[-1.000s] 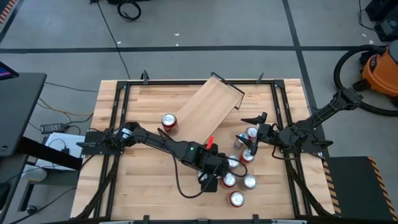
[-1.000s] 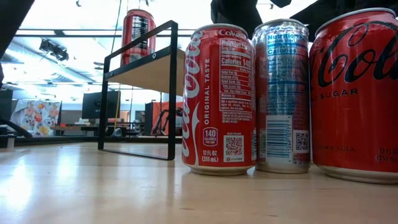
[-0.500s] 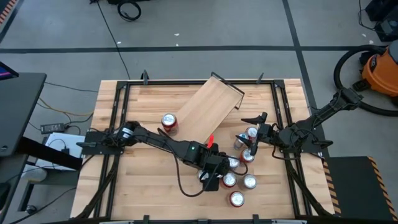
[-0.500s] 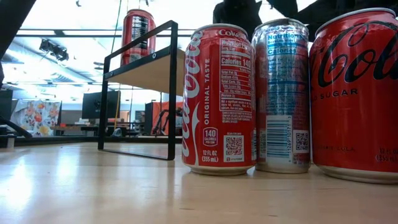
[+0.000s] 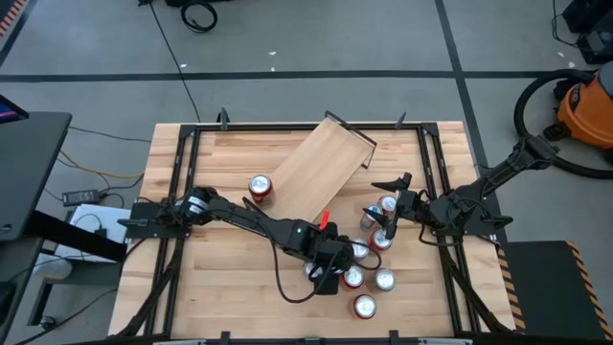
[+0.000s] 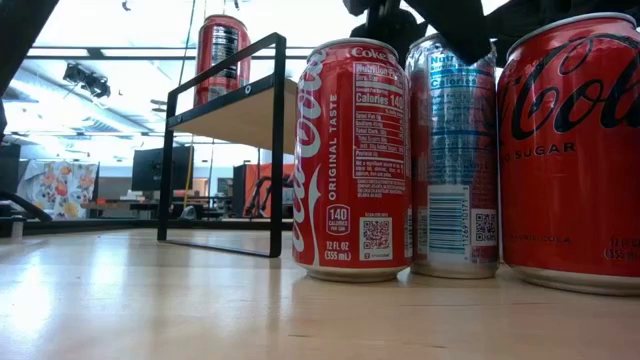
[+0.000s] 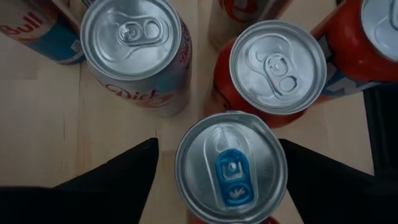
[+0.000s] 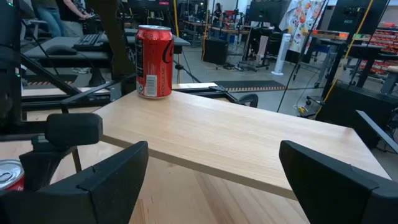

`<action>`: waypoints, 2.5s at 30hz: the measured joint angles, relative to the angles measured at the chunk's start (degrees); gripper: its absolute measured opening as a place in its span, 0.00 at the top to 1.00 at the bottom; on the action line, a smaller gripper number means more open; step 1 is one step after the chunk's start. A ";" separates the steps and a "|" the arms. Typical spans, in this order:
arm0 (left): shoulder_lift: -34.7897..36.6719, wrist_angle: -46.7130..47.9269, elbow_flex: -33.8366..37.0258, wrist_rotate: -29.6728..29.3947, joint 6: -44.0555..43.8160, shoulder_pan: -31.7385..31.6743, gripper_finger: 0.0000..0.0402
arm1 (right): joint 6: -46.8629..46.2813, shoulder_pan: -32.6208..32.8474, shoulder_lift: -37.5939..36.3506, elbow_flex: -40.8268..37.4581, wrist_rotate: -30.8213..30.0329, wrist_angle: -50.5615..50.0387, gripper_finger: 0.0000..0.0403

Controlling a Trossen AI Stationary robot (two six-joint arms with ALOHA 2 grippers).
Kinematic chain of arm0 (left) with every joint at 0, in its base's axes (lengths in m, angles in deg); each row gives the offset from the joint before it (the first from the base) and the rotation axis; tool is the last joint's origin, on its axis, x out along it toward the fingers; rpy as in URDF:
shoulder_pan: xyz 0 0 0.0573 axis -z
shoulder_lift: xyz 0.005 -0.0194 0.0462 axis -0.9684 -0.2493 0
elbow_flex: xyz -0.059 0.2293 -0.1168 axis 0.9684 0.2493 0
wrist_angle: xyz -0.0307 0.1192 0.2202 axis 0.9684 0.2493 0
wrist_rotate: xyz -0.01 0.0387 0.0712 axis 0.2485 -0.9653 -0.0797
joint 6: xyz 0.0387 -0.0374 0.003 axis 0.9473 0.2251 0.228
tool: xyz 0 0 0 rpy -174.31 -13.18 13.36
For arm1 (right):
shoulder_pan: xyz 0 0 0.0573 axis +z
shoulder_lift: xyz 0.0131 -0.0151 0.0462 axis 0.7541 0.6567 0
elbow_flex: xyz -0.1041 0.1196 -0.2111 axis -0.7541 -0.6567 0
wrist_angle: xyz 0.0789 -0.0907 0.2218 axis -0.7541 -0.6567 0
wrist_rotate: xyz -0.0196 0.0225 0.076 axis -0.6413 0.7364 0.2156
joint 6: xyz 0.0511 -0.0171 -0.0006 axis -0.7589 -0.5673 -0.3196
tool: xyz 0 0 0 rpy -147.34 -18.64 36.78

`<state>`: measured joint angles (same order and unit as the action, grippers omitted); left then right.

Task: Place canned beverage on shelf
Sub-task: Put the bottom blue soda can on the shelf

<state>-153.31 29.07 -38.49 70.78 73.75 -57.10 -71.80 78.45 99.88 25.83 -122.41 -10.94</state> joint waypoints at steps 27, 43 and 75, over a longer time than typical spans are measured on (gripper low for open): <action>0.00 14.00 -14.28 -2.55 5.48 -4.16 0.40 | 0.02 0.42 -0.09 0.00 -0.08 -0.06 0.07; 6.95 17.49 -16.04 -5.99 9.03 -7.15 0.40 | 1.96 4.42 -2.36 0.02 -5.00 -0.87 0.07; 28.18 25.43 -1.51 -3.63 12.73 -25.32 0.40 | -2.02 4.68 -1.79 0.02 -2.63 -2.07 0.07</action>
<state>-125.14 54.49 -40.00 67.15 86.48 -82.42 -73.82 83.12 98.09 25.85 -125.03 -13.01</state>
